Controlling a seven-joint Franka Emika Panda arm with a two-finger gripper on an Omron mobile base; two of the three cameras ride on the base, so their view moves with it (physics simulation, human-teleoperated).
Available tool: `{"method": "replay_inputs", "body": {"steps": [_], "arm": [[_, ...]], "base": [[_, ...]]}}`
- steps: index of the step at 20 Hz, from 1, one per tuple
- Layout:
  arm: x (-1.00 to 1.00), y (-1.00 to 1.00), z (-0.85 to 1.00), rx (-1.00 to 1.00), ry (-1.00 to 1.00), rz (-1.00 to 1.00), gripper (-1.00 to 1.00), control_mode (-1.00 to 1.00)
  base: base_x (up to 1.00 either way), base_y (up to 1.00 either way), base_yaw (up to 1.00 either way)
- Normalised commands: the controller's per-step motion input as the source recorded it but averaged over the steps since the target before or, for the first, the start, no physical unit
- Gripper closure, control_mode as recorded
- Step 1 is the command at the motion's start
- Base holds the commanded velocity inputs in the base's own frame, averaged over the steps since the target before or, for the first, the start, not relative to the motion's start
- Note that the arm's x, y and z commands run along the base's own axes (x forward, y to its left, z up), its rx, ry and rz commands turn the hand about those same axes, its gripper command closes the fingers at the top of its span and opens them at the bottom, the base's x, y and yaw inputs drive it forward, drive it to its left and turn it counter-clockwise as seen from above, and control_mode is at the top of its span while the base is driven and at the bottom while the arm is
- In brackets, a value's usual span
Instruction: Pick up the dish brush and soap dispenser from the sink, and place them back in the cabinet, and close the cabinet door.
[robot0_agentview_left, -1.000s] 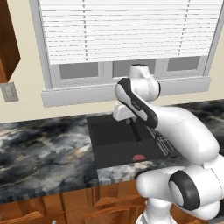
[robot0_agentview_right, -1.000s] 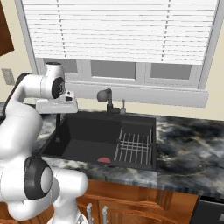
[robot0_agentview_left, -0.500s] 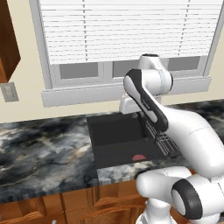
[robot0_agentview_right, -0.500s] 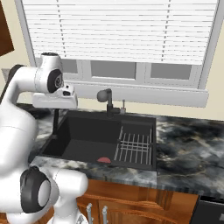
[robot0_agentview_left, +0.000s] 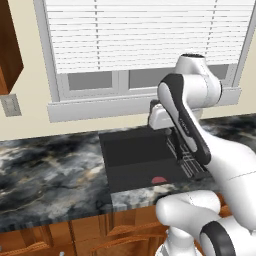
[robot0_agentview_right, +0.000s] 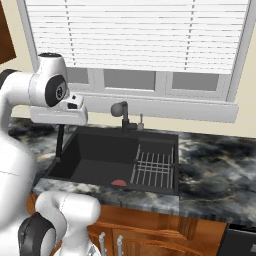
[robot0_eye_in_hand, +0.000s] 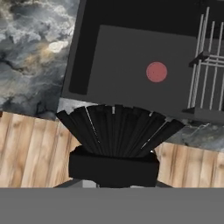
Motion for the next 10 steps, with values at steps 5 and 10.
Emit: {"method": "replay_inputs", "body": {"steps": [5,10], "arm": [[-0.47,-0.14,0.35,0.0,0.0,-0.01,1.0,-1.0],[-0.41,-0.05,0.34,0.0,0.0,0.0,1.0,-1.0]], "base": [[0.0,0.0,0.0],[0.0,0.0,0.0]]}}
